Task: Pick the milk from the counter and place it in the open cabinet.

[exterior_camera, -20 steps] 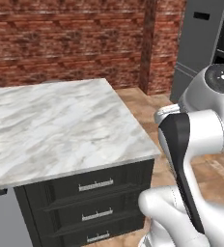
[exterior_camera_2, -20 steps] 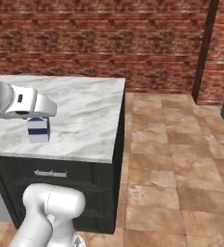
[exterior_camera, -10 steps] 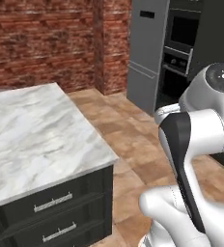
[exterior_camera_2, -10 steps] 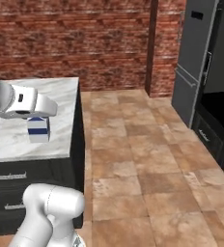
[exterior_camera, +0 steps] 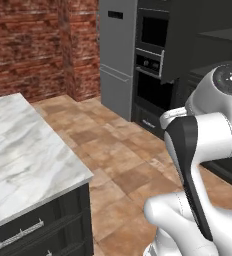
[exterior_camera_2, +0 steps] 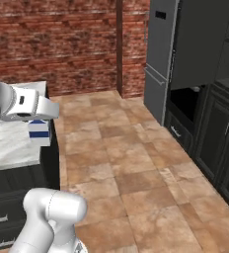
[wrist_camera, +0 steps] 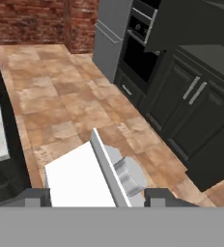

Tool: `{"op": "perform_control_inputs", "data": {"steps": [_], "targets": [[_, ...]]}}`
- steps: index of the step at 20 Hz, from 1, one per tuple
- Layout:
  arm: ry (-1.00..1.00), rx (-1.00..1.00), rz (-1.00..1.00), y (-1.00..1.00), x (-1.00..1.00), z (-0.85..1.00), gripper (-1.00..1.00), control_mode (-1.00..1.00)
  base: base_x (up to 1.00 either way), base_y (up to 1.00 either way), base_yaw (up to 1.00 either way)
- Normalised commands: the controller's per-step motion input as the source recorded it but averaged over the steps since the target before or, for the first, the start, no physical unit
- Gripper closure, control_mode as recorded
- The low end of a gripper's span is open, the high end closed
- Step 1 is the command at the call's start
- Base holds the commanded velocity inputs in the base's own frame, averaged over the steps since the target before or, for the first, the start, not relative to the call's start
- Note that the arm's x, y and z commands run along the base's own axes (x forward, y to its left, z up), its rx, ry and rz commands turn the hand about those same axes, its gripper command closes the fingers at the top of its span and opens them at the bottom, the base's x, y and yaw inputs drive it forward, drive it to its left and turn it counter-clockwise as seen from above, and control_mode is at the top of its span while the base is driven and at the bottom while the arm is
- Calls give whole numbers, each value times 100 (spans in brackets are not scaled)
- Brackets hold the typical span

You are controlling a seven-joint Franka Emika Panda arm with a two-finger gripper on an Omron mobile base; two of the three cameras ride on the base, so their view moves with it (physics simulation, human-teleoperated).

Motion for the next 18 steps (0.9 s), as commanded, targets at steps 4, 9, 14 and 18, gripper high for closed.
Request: {"op": "perform_control_inputs", "data": {"steps": [4,9,14,18], "targets": [[0,0,0,0,0,0,100,100,-19,-54,-35],[0,0,0,0,0,0,100,100,0,-43,-31],[0,0,0,0,0,0,100,100,27,-15,-24],[0,0,0,0,0,0,100,100,42,-1,-18]]}}
